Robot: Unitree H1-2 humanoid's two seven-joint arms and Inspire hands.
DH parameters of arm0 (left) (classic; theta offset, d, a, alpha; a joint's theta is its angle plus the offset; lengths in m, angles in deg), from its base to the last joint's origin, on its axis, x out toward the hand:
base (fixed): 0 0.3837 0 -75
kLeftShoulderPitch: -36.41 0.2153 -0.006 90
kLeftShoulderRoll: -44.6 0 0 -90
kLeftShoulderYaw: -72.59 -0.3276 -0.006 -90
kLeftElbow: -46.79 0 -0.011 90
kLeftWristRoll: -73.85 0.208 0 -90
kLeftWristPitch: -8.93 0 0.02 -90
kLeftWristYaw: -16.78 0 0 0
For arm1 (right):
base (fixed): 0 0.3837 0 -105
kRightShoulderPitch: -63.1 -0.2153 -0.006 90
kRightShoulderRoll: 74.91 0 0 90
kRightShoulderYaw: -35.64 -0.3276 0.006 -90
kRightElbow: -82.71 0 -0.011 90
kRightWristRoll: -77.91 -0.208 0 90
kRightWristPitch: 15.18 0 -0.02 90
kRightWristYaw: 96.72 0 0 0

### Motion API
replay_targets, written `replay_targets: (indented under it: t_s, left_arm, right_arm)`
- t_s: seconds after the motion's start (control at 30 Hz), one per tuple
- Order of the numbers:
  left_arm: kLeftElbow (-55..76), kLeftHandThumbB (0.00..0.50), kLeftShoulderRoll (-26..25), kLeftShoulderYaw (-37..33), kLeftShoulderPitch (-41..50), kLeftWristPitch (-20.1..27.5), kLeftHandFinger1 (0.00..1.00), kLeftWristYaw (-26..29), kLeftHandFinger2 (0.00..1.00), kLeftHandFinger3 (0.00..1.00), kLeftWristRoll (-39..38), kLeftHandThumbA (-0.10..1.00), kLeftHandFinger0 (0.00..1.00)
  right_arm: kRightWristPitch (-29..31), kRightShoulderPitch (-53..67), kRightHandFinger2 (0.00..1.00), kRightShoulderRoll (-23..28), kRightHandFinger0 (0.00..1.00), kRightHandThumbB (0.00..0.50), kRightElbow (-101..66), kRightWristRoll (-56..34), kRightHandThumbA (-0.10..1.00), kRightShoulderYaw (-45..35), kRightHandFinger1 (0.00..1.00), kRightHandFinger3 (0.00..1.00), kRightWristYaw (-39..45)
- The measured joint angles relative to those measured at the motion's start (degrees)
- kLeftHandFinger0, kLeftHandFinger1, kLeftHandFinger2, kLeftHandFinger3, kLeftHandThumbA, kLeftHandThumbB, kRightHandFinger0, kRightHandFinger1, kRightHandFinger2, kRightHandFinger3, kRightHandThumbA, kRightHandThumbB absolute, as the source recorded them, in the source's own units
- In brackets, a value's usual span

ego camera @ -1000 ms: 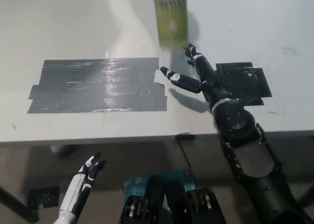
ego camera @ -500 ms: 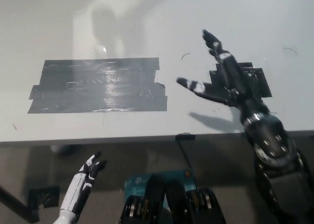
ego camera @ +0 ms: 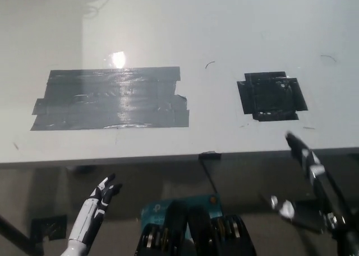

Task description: A spray bottle is kept on the black marked spot on the table infront of the robot and the robot extends its right arm to pick it up and hands it to a person

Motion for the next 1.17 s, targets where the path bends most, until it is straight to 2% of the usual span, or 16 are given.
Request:
replay_targets:
  t_s: [0.1,0.23,0.3,0.73,0.97,1.17]
  left_arm:
    - [0.0,0.484,0.0,-0.2,0.0,0.0,0.87,0.0,0.84,0.94,0.1,1.00,1.00]
    - [-0.1,0.467,0.0,-0.2,0.0,0.0,0.86,0.0,0.83,0.94,0.2,1.00,1.00]
    - [-0.2,0.466,0.0,-0.2,0.0,0.0,0.85,0.0,0.83,0.94,0.2,1.00,1.00]
    - [-0.4,0.448,0.1,-0.9,-0.1,0.0,0.83,0.0,0.83,0.97,0.7,1.00,1.00]
    - [-0.4,0.438,0.1,-1.0,0.2,0.1,0.77,0.0,0.78,0.94,0.8,1.00,1.00]
    - [-0.4,0.437,0.1,-1.0,0.8,0.2,0.78,0.0,0.79,0.96,0.8,1.00,1.00]
  right_arm:
    - [2.3,2.4,1.00,0.0,1.00,0.470,3.1,-0.6,0.85,-0.2,1.00,1.00,0.3]
    - [5.0,3.1,1.00,-0.5,1.00,0.444,10.8,-1.2,0.82,-0.2,1.00,1.00,0.4]
    - [6.4,2.9,1.00,-0.8,1.00,0.472,14.8,-1.2,0.83,-0.2,1.00,1.00,0.5]
    - [9.5,1.1,1.00,-0.9,1.00,0.485,22.7,-1.2,0.86,-0.1,1.00,1.00,0.9]
    - [10.3,1.2,1.00,-0.9,1.00,0.497,23.1,-1.0,0.87,0.2,1.00,1.00,1.0]
    - [10.7,1.3,1.00,-0.9,1.00,0.499,23.1,-1.0,0.86,0.5,1.00,1.00,1.2]
